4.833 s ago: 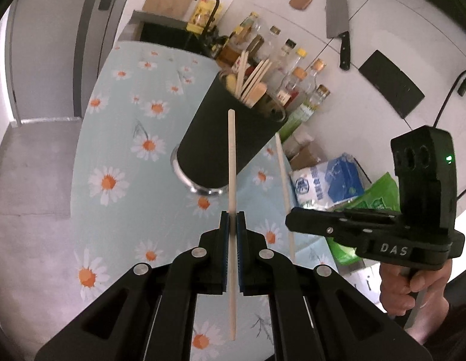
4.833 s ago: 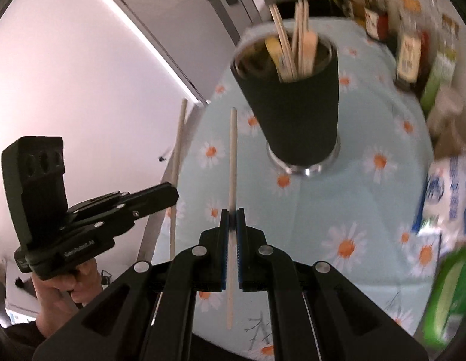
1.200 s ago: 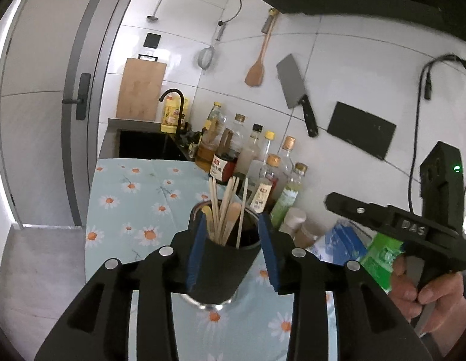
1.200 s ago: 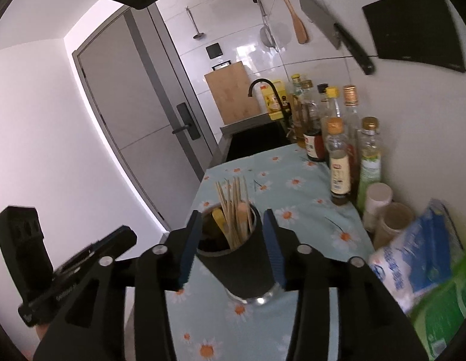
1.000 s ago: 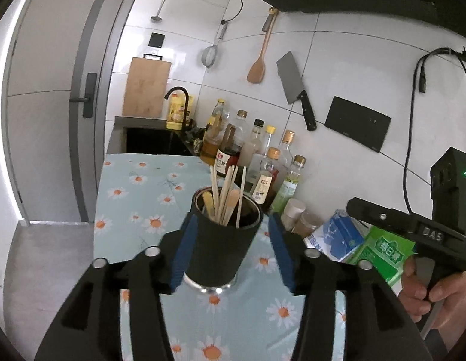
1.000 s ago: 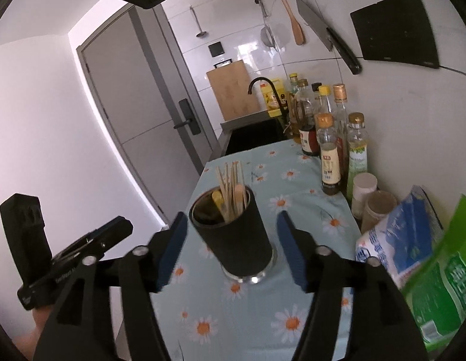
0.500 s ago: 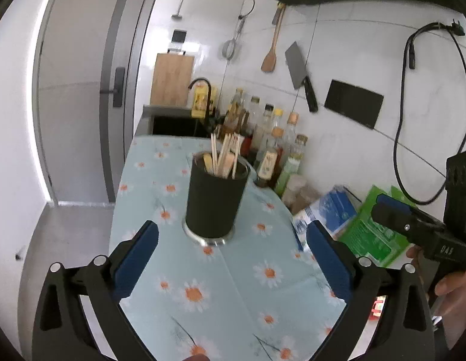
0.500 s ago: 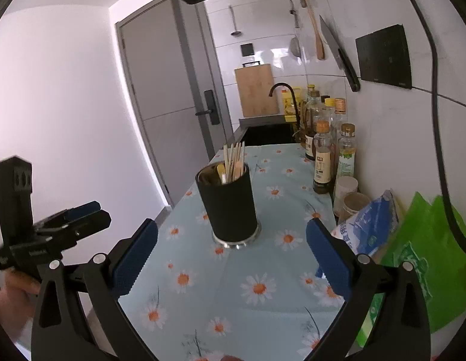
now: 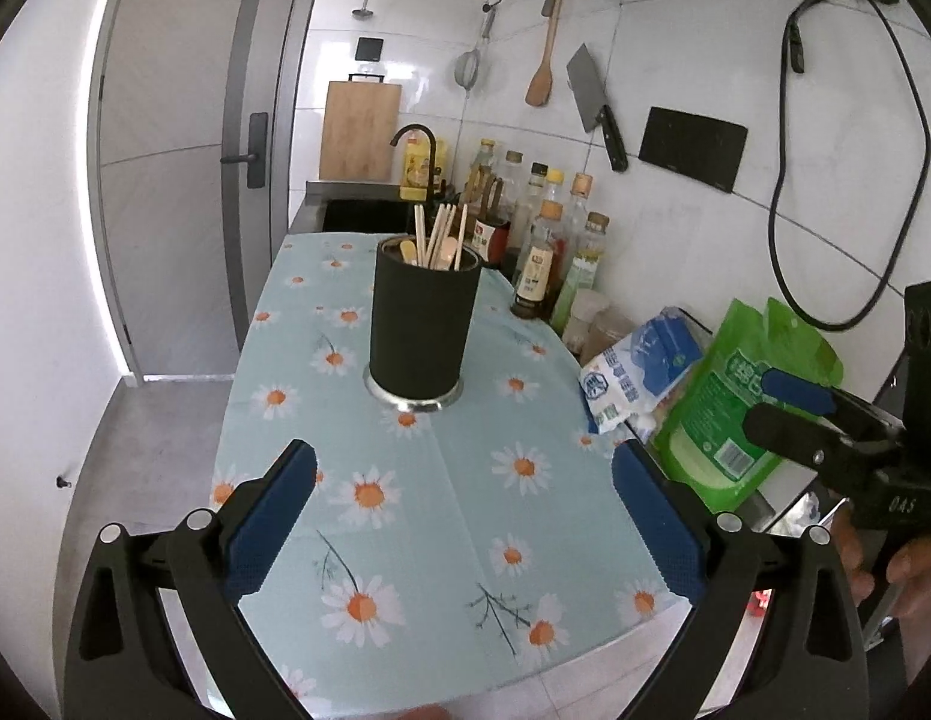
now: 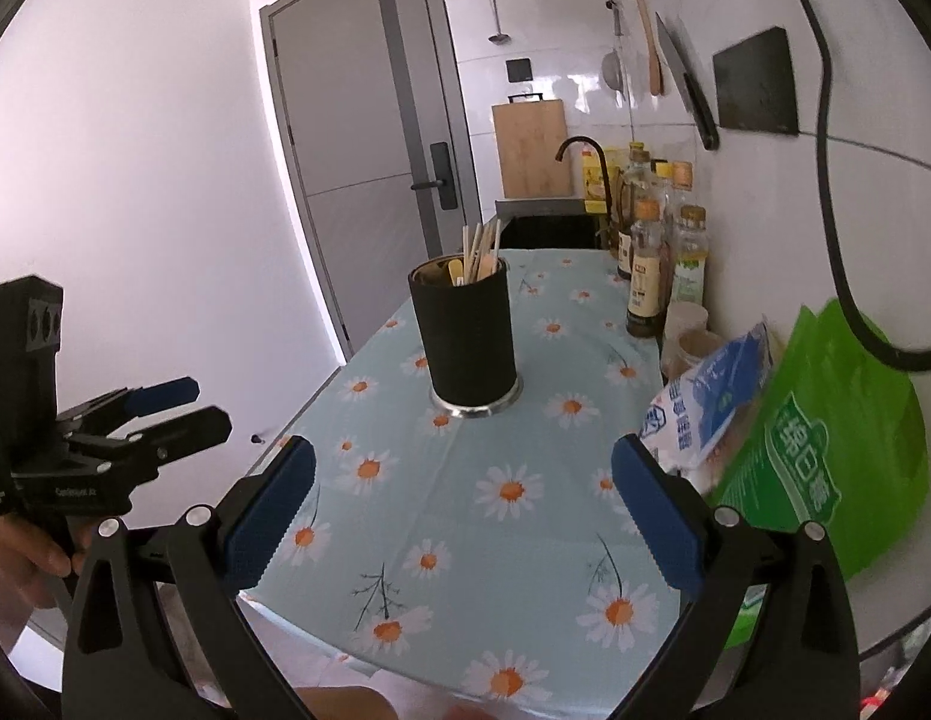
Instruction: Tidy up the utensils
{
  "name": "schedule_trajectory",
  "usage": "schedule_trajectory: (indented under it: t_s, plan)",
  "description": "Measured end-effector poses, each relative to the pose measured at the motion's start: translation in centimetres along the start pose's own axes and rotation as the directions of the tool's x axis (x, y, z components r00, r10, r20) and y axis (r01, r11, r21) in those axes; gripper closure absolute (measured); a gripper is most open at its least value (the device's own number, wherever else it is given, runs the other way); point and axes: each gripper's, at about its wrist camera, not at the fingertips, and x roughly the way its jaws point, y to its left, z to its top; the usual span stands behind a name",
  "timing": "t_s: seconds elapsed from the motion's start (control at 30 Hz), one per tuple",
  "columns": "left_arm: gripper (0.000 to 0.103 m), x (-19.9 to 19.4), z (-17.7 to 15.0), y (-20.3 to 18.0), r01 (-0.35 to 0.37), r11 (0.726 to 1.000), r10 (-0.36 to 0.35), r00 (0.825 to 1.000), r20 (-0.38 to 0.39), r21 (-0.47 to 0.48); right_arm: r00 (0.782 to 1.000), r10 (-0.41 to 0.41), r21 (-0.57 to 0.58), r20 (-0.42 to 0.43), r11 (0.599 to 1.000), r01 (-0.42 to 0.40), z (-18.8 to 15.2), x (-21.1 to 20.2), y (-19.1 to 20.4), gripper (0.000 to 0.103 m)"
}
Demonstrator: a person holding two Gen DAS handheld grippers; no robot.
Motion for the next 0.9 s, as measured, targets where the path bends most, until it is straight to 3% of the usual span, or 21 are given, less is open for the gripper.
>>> schedule_trajectory:
  t_s: [0.9]
  plan:
    - [0.007, -0.3, -2.3, -0.1, -0.008, 1.0, 0.008, 0.999, -0.044, 0.009, 0.998, -0.016, 0.03, -0.059, 0.999, 0.018, -2.1, 0.1, 0.9, 0.005]
